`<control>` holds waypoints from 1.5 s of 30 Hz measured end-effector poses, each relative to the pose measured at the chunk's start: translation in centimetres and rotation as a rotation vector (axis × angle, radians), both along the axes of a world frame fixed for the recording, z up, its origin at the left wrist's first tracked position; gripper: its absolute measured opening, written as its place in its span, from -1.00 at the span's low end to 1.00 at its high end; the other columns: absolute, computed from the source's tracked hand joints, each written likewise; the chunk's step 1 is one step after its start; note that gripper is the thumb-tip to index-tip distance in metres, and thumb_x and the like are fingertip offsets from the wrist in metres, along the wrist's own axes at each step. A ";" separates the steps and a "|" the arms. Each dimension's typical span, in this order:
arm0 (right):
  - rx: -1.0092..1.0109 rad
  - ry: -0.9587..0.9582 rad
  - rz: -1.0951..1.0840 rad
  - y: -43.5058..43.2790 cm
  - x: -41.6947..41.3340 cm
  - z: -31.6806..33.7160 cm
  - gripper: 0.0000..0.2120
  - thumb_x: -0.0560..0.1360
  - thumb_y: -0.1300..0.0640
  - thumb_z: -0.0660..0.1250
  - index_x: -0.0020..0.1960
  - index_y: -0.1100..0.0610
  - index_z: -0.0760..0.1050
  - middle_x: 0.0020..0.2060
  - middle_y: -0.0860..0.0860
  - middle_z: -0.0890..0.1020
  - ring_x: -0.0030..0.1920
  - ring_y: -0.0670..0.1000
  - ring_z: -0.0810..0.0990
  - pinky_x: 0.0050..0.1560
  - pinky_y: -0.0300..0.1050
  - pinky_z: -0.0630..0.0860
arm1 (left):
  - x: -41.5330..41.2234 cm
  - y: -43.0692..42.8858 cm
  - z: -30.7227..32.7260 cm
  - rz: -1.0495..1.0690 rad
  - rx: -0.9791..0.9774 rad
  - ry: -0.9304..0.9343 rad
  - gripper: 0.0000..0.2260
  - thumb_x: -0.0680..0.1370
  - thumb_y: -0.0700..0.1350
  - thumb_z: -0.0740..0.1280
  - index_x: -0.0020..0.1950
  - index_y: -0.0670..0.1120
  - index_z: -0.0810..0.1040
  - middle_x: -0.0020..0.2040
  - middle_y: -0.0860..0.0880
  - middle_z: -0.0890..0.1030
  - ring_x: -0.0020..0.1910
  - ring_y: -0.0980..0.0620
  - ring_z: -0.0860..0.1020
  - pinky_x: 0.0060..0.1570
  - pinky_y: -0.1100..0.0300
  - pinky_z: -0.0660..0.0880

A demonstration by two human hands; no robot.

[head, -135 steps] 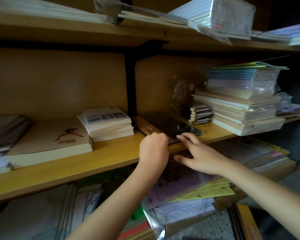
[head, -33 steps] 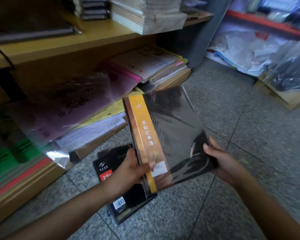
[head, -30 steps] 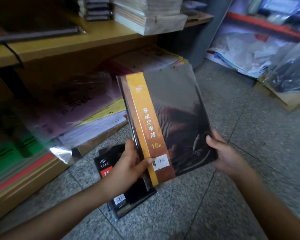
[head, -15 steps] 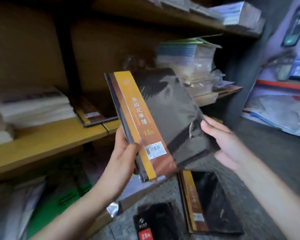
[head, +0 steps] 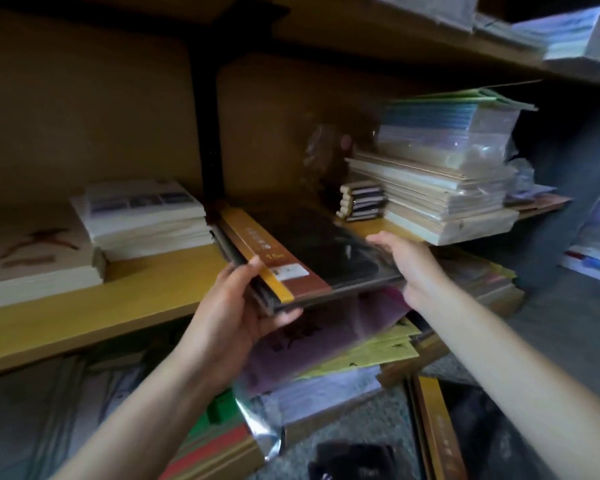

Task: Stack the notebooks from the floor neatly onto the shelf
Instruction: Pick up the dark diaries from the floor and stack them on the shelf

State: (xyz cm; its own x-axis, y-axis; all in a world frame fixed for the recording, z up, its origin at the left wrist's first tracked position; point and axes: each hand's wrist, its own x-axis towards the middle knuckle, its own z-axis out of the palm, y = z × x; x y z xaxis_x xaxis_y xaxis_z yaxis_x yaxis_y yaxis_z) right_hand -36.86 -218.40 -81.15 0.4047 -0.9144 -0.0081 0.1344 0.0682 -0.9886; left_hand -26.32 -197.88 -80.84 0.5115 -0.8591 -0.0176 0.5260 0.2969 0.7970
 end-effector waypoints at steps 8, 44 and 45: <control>-0.063 -0.145 -0.206 4.3 -1.9 -2.0 -0.68 0.52 0.12 0.28 0.24 0.07 0.30 -0.04 0.10 0.48 -0.17 -0.04 0.49 -0.26 -0.20 0.42 | -1.3 1.7 -0.2 -0.091 -0.045 -0.060 -0.66 0.36 -0.43 0.36 0.12 -0.35 0.50 0.09 -0.27 0.62 0.11 -0.09 0.61 0.10 0.16 0.52; -0.890 0.484 -0.047 4.7 5.7 -1.6 -0.64 0.50 0.05 0.32 0.27 0.03 0.36 0.07 -0.01 0.43 0.15 0.01 0.40 0.23 -0.04 0.35 | 0.1 0.0 -1.9 0.157 0.134 -0.305 -0.77 0.59 -0.27 0.13 -0.19 -0.17 0.52 -0.22 -0.10 0.66 -0.26 0.03 0.65 -0.31 0.25 0.59; -0.902 0.396 -0.089 4.8 4.8 -2.3 -0.69 0.49 0.14 0.31 0.22 0.04 0.38 0.00 -0.04 0.43 0.07 -0.02 0.41 0.16 -0.07 0.38 | -0.3 -0.3 -2.4 0.136 0.156 -0.344 -0.77 0.59 -0.28 0.13 -0.19 -0.17 0.52 -0.22 -0.10 0.66 -0.27 0.04 0.63 -0.31 0.26 0.58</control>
